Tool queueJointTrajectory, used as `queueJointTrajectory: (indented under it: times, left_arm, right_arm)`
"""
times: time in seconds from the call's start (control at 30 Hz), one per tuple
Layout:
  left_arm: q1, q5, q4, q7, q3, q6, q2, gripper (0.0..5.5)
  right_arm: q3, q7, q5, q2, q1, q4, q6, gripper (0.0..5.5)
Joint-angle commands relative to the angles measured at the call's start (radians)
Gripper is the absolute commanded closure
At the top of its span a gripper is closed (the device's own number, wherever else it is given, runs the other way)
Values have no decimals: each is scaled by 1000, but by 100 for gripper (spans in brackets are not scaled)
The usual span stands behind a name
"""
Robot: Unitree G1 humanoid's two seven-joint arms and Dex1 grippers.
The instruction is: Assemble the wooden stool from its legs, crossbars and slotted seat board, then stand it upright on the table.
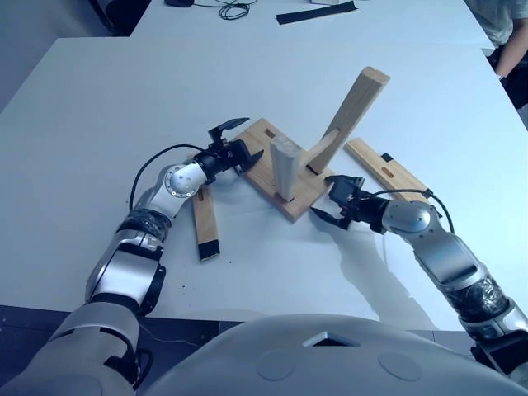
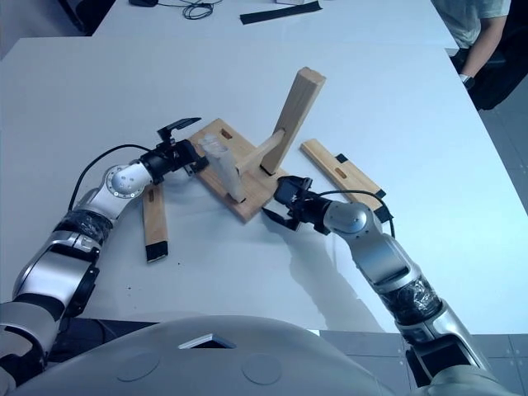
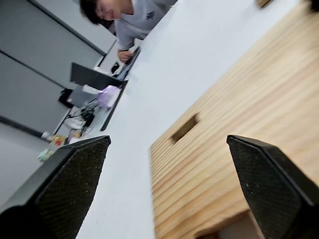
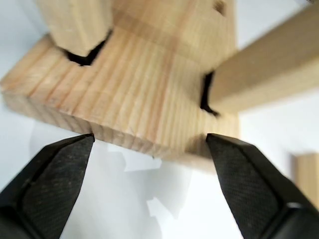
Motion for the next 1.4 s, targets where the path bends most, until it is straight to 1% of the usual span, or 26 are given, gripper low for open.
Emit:
queueJointTrajectory:
  times: [0.03,0.17,0.3,0.4,0.47,0.53,0.63,0.7,0.83,0.97,1.1,1.2,1.27,1.4]
  left_arm:
    - [102,-17,-153,-133,-30,117,27,116]
    - [168,-53,-321,-222,-36,211,63,116]
    - [237,-131,-536,-337,-28,370,113,116]
    - [266,-200,-667,-400,7,506,151,116]
    - [247,-238,-700,-407,51,570,161,116]
    - [185,-247,-665,-380,95,587,146,116]
    - [9,-200,-465,-270,138,515,88,116]
    - [-104,-126,-282,-180,124,399,60,116]
    - [-247,101,88,-2,3,110,65,116]
    - [-315,318,350,197,-139,8,81,116]
    - [-321,410,485,310,-208,-51,75,116]
    - [-304,459,512,347,-260,-128,83,116]
    - [-290,460,508,334,-277,-185,97,116]
    - [-269,413,471,253,-280,-305,126,116]
  right_arm:
    - [-56,-35,-23,10,-22,69,5,135]
    - [-94,-60,-30,22,-17,84,-2,135]
    - [-119,-73,-39,24,13,81,-8,135]
    - [-134,-79,-43,25,46,53,-4,135]
    - [-141,-82,-41,22,80,10,6,135]
    - [-144,-76,-37,18,124,-43,18,135]
    - [-116,-44,-29,0,207,-141,38,135]
    - [-88,-16,-28,-12,240,-196,51,135]
    - [-41,39,-14,-22,247,-272,82,135]
    - [-11,79,6,-14,242,-328,111,135]
    - [12,93,25,1,230,-379,147,135]
    - [7,86,37,10,232,-408,177,135]
    - [-2,81,47,13,235,-415,191,135]
    - [2,29,33,37,240,-389,198,135]
